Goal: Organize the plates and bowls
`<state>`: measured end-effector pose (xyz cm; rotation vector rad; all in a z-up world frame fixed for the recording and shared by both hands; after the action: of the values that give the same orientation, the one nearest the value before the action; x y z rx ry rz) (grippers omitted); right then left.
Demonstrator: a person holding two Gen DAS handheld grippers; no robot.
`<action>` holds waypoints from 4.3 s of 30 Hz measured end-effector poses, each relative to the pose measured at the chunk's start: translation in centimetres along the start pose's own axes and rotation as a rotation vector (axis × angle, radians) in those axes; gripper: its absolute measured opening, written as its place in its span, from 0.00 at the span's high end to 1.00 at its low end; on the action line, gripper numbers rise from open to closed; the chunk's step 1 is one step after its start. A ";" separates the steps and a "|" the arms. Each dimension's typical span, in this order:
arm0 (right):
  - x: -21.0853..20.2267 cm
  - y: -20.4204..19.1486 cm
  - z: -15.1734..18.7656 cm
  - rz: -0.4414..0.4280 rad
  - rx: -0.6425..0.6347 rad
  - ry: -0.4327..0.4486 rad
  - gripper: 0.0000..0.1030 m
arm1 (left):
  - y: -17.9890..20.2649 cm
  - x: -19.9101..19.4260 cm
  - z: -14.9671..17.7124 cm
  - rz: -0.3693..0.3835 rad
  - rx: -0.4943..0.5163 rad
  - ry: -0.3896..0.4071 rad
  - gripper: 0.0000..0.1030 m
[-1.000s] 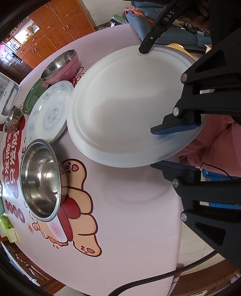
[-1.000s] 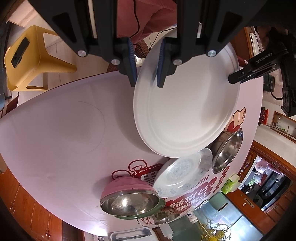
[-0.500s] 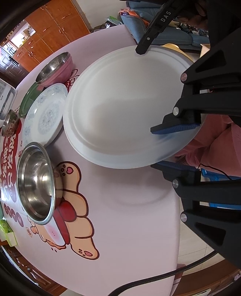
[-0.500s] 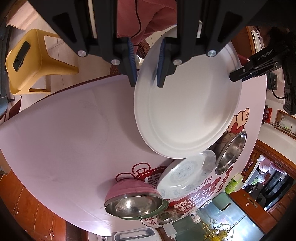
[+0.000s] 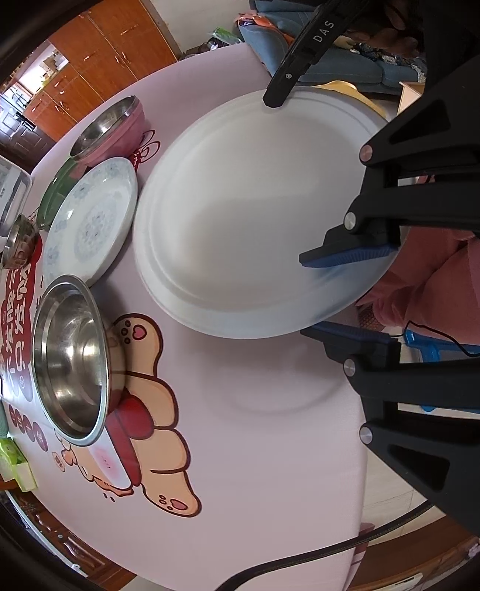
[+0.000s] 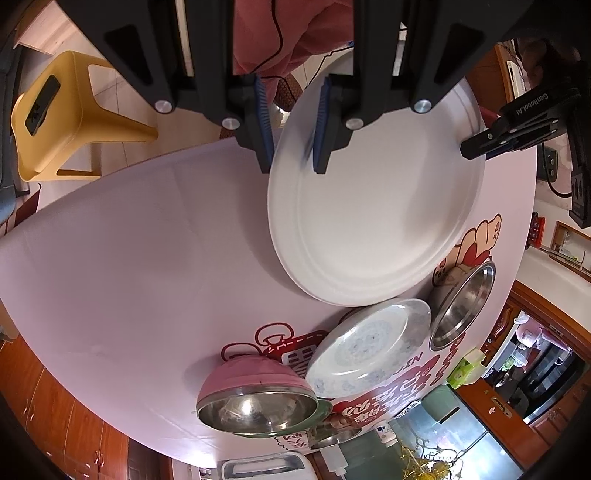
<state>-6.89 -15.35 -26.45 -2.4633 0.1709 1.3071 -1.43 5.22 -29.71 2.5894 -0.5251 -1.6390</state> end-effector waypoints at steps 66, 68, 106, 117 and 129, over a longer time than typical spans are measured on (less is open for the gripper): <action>-3.4 -0.7 -0.9 0.073 0.011 0.206 0.52 | -2.1 -4.3 0.3 -0.073 0.071 0.125 0.59; -3.8 -0.7 -1.1 0.069 0.019 0.225 0.52 | -2.1 -4.9 0.1 -0.071 0.077 0.145 0.59; -1.9 -3.7 -9.7 -0.100 0.188 0.299 0.48 | 0.5 -9.3 -19.1 -0.068 0.348 0.347 0.24; 0.5 -3.9 -10.8 -0.141 0.245 0.265 0.45 | 1.2 -5.8 -23.8 -0.026 0.431 0.299 0.23; 4.6 -3.0 -12.4 -0.192 0.368 0.224 0.45 | 2.3 1.4 -26.7 0.034 0.443 0.189 0.23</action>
<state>6.21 -16.72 -23.14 -2.2382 0.2036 0.8339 22.11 -1.38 -18.65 2.9733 -1.0110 -1.3733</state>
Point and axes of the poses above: each gripper's, at about its wrist camera, not at the fingertips, and x roughly the way its jaws point, y to its right, z to its underside, the point moved 9 cm from there along x, roughly the way its jaws point, and after that the axes turned 14 degrees about y, right-handed, at the moved point
